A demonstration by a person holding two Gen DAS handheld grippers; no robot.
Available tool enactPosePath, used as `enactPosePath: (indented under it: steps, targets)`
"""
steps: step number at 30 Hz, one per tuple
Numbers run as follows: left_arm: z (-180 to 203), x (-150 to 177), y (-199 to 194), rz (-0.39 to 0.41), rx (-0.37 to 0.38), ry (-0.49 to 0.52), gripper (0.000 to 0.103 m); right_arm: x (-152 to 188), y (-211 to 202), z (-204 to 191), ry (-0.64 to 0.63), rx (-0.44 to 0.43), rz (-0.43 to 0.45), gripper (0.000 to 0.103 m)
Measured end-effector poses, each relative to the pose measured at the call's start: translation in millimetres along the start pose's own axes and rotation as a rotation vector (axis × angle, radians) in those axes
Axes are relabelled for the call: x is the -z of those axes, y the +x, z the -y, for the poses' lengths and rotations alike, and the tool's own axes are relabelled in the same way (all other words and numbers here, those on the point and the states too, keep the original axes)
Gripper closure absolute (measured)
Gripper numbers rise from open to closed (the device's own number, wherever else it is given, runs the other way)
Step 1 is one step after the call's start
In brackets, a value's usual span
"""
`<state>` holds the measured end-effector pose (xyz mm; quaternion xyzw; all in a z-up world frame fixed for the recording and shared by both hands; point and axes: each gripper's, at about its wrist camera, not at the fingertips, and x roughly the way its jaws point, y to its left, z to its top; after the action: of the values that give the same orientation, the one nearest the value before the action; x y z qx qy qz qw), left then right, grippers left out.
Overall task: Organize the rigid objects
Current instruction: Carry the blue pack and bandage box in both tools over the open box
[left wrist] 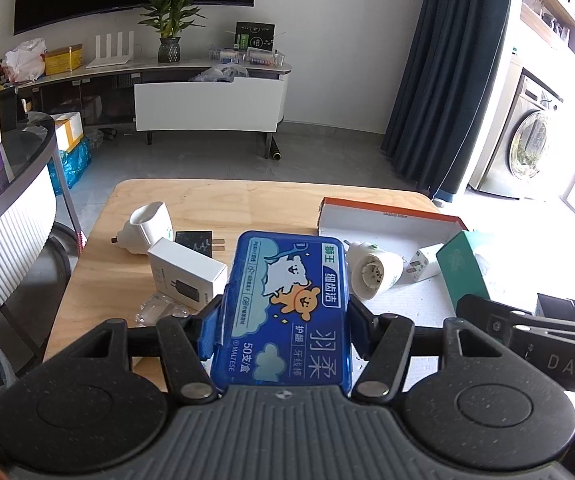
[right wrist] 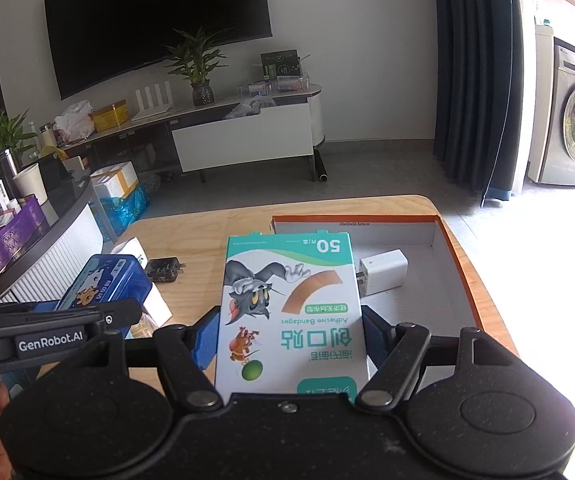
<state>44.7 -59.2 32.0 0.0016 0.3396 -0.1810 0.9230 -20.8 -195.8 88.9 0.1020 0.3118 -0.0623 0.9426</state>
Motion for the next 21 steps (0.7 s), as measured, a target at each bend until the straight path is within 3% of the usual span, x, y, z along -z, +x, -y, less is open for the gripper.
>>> enactPosePath:
  steps: [21]
  targets:
    - [33,-1,14,-0.027,0.06,0.058,0.041,-1,-7,34,0.045,0.072,0.028,0.018]
